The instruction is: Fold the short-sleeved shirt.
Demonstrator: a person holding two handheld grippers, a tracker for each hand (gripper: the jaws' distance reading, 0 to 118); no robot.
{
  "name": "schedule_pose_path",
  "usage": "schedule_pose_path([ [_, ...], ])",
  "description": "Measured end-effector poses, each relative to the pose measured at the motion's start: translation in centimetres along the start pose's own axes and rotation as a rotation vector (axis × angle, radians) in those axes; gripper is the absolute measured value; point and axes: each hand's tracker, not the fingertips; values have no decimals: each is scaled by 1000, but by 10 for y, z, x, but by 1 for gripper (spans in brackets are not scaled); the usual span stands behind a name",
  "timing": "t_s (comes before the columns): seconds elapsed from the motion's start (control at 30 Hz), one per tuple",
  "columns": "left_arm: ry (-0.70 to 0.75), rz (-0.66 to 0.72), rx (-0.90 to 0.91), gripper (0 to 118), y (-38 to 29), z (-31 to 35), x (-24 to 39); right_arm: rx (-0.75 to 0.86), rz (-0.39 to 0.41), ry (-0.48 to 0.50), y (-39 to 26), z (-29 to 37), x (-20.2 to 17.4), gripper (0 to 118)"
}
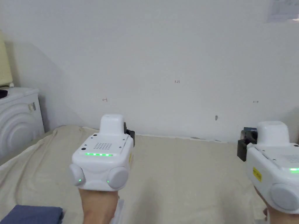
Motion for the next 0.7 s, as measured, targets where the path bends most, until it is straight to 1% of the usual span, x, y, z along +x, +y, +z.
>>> schedule_pose_path([
  [0.03,-3,0,-12,0,-1,11,14,18,57,-29,-3,7,-3,0],
  [0.07,-13,-1,-14,0,-8,22,26,-5,99,-60,-12,13,-5,0],
  [0.1,-39,-6,-6,0,-16,31,34,-31,87,-82,-21,23,-6,0],
  [0.13,-58,-6,8,0,-28,42,41,-23,61,-108,-33,36,-6,0],
  [0.2,-80,-56,-8,0,-41,60,53,-21,-23,-94,-54,55,-4,0],
  [0.27,-71,-95,15,0,-52,75,60,-20,-95,-73,-68,66,0,0],
  [0.3,-86,-94,28,0,-54,79,59,-23,-111,-69,-70,67,2,0],
  [0.33,-87,-91,30,0,-54,82,59,-18,-99,-74,-70,68,4,0],
  [0.37,-85,-93,34,2,-52,84,59,-10,-92,-80,-71,70,4,4],
  [0.4,-86,-82,42,10,-52,86,58,0,-94,-94,-71,72,4,16],
  [0.43,-86,-52,49,37,-50,86,55,4,-101,-103,-70,72,4,50],
  [0.47,-88,-33,40,70,-50,85,53,0,-110,-104,-70,71,4,86],
  [0.5,-92,-20,25,104,-50,83,52,-13,-125,-109,-71,69,5,113],
  [0.53,-98,-15,-2,118,-50,79,51,-28,-148,-104,-73,69,5,118],
  [0.57,-100,-12,-16,118,-56,82,50,17,-152,-95,-74,71,3,118],
  [0.63,-102,-14,-8,118,-54,79,52,18,-168,-100,-72,70,-2,118],
  [0.7,-93,-4,-95,118,-44,76,55,9,-172,-99,-69,67,-5,118],
])
